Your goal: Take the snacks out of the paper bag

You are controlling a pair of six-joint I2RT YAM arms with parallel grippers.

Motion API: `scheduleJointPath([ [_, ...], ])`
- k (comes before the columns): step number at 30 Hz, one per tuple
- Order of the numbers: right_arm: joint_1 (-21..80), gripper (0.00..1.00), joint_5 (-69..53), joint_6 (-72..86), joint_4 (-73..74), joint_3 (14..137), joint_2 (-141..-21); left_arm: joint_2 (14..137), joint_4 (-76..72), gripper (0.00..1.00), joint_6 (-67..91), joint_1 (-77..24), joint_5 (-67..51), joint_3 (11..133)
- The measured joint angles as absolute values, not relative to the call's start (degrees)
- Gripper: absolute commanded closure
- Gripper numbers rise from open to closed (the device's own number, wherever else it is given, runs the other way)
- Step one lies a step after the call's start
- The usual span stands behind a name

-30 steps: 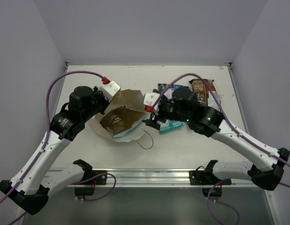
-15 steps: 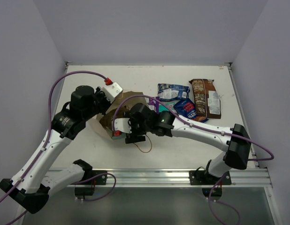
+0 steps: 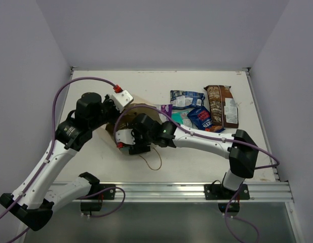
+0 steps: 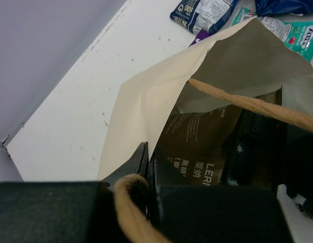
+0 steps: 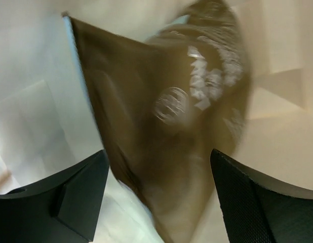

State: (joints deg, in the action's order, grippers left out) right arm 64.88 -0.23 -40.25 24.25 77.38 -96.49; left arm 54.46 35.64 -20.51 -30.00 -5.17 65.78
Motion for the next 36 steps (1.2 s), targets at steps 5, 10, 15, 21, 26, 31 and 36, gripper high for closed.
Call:
scheduleJointPath([
  [5,64.9,0.18,-2.5,-40.1,27.2,79.7,-99.1,54.1,35.7,1.0,-20.5,-30.0,-5.3,65.8],
  [10,65.0,0.18,-3.8,-39.9,27.4,80.1,-98.6,53.9,35.8,1.0,-20.5,-30.0,-5.2,65.8],
  [15,64.9,0.18,-3.6,-40.0,27.0,79.8,-98.6,53.9,35.8,1.0,-20.1,-30.0,-6.2,65.8],
  [21,64.8,0.25,-3.6,-40.1,26.4,79.8,-98.6,53.2,36.6,1.0,-20.1,-30.0,-7.3,66.3],
  [26,64.8,0.48,-3.7,-40.1,25.9,79.8,-98.6,52.6,37.5,1.0,-19.2,-30.0,-8.0,66.5],
  [31,64.8,0.94,-3.3,-40.1,24.8,79.5,-98.6,52.5,37.9,1.0,-18.8,-30.0,-8.2,66.5],
  [36,64.7,1.0,-2.5,-39.3,23.8,78.7,-98.0,51.7,38.0,1.0,-18.5,-29.9,-7.2,65.7],
])
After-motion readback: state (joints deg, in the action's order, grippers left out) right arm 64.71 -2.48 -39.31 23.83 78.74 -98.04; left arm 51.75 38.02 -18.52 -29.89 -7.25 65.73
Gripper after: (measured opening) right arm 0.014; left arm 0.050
